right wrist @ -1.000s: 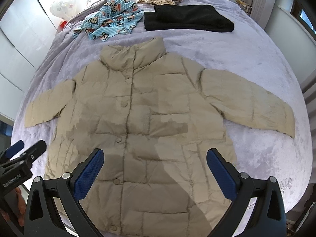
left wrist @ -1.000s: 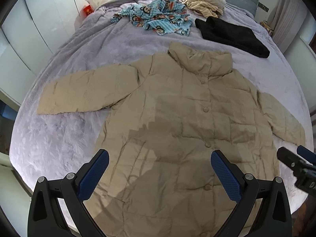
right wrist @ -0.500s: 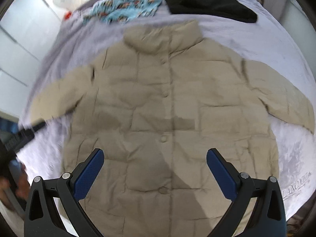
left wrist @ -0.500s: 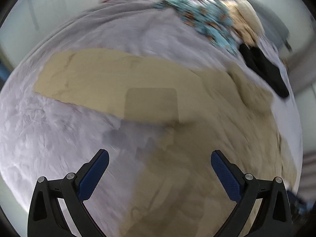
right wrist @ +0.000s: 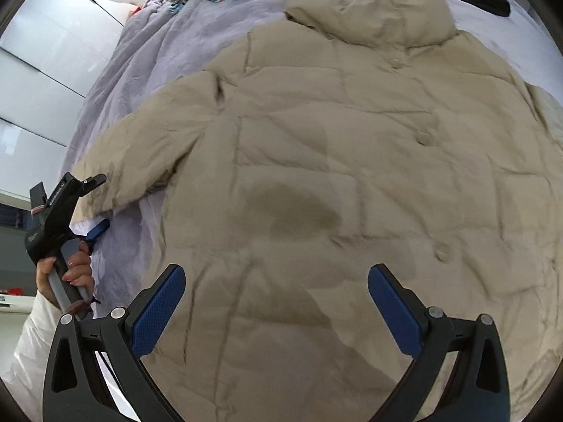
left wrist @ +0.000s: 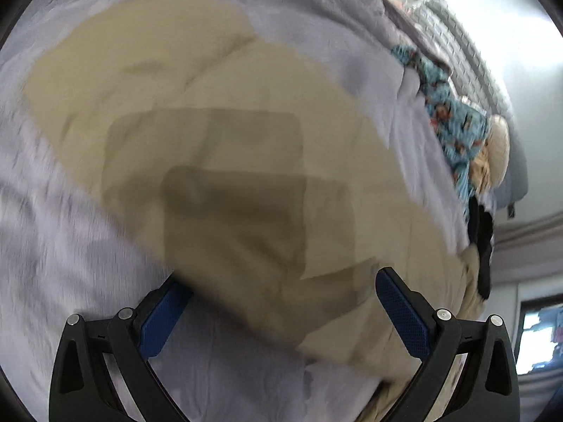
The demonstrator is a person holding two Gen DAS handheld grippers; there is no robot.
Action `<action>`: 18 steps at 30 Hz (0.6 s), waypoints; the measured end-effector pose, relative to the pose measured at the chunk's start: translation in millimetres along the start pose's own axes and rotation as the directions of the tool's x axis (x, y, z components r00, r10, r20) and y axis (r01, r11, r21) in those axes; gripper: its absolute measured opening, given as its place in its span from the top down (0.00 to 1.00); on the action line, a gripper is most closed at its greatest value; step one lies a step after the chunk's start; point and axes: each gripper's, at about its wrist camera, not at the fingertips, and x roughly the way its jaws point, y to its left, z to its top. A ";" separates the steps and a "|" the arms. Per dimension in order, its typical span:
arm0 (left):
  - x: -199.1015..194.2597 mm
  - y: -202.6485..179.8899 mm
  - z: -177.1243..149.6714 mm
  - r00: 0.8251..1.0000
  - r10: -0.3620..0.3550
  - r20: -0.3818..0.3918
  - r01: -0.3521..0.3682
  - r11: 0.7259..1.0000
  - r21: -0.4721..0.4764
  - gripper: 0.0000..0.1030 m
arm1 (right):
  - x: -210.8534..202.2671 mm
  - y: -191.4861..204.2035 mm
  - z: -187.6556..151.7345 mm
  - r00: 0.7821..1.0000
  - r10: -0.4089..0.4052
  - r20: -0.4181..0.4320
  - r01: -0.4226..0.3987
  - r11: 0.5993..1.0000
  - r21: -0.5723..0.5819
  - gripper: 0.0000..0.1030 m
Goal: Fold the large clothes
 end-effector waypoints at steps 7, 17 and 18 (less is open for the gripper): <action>14.2 -17.6 56.1 0.997 0.046 0.059 -0.049 0.998 0.042 0.78 | 17.3 15.9 29.0 0.996 0.065 0.061 -0.064 0.998 -0.020 0.00; -70.1 -56.4 61.9 0.977 -0.004 0.215 -0.044 0.975 0.220 0.90 | 44.0 33.3 80.8 0.963 0.227 0.146 -0.242 0.965 0.097 0.95; -78.2 -64.8 59.5 0.974 -0.018 0.227 -0.040 0.967 0.250 0.90 | 49.4 38.5 84.0 0.957 0.250 0.147 -0.265 0.959 0.096 0.95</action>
